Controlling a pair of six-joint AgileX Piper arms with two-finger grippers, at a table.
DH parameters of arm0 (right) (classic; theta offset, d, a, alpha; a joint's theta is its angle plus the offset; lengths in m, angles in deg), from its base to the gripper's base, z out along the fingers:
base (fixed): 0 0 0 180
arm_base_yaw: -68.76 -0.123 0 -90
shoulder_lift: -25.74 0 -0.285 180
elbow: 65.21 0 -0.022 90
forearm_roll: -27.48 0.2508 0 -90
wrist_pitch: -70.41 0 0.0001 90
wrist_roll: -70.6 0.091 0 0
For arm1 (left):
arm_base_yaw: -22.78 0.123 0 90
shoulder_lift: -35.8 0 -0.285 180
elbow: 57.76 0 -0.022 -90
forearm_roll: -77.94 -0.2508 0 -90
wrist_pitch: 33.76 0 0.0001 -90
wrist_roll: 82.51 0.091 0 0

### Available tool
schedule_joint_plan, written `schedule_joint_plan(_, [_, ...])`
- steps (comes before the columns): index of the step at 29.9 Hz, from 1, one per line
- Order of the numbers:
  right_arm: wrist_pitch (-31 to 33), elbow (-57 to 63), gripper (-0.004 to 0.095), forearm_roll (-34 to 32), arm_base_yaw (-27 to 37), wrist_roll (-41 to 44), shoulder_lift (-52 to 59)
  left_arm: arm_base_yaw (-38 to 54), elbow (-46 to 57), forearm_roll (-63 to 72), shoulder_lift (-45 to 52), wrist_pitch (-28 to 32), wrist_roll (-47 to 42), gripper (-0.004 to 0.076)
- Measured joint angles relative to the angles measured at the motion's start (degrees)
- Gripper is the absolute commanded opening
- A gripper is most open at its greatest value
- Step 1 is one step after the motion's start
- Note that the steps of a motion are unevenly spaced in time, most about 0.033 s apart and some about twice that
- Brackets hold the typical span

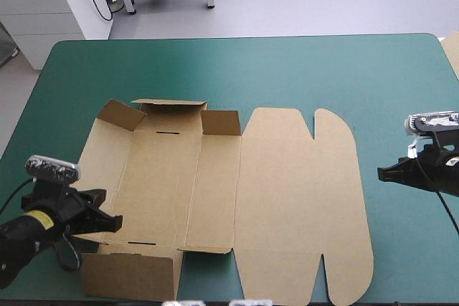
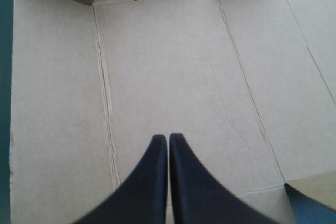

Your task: Fold the box

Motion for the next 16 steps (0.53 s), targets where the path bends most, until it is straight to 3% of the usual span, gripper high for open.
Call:
schedule_joint_plan(8, [-1.56,4.16,-0.0016,0.45,0.00,0.00,0.00,0.00,-9.32,-4.60,-13.70,0.20,-2.14,-0.0008])
schedule_joint_plan(16, [-1.88,4.65,-0.0016,1.34,0.00,-0.24,0.00,1.63,-14.74,-8.35,-25.27,-3.39,-5.46,-0.0008])
